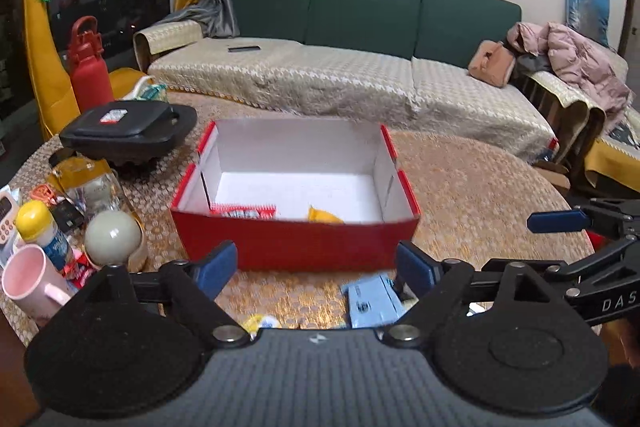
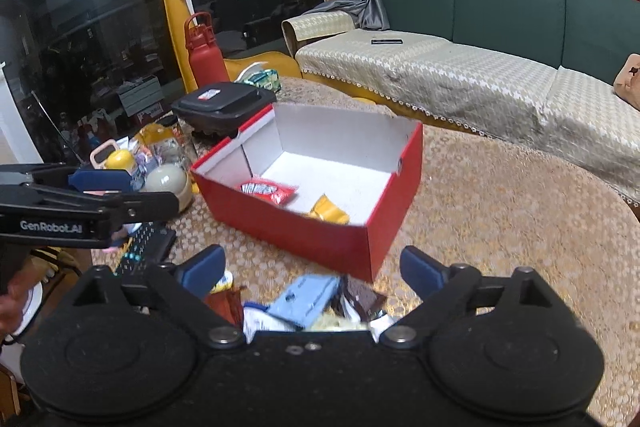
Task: Organize snacks
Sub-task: 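Withdraw both tools from the box back toward the snack pile, then grasp the Oreo bag with the left tool while the right tool grasps the silver bar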
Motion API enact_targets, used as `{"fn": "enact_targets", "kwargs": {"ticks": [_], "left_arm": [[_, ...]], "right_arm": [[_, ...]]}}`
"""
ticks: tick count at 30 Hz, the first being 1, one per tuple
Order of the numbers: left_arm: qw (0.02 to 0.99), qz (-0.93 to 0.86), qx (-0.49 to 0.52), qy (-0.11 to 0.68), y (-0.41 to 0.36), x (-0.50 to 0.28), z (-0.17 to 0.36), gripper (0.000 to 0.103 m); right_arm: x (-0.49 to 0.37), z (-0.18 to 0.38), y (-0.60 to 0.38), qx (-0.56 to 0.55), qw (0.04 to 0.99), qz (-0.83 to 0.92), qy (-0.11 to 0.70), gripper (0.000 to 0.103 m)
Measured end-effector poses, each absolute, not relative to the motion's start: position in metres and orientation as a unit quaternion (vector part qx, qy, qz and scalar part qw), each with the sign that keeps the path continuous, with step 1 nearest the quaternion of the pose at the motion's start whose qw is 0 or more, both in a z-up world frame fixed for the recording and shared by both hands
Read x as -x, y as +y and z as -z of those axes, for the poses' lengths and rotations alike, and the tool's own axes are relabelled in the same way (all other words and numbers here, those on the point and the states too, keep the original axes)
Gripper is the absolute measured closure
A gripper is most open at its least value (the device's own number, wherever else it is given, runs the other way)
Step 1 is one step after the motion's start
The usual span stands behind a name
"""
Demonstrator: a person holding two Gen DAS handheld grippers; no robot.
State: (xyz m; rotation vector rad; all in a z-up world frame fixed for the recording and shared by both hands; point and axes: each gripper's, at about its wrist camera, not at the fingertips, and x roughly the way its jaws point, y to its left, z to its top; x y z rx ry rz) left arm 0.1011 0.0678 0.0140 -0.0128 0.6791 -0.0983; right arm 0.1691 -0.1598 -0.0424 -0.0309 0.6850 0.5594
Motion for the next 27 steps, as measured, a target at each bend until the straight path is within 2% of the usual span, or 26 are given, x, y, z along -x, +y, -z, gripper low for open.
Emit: {"fn": "enact_targets", "kwargs": {"ticks": [4,19,27], "left_arm": [[0.936,0.056,0.007,0.347,0.070,-0.092,0.006,0.006],[0.902,0.093,-0.041,0.419,0.074,-0.099,0.067,0.006],[0.881,0.111,-0.052,0.457,0.082,-0.115,0.094,0.006]], "right_arm": [[-0.159,0.059,-0.169,0.016,0.902,-0.270,0.338,0.000],[-0.172,0.129,-0.192,0.070,0.883,-0.242,0.397,0.001],[-0.196,0.157,-0.193,0.089,0.871,-0.238,0.421,0.006]]}}
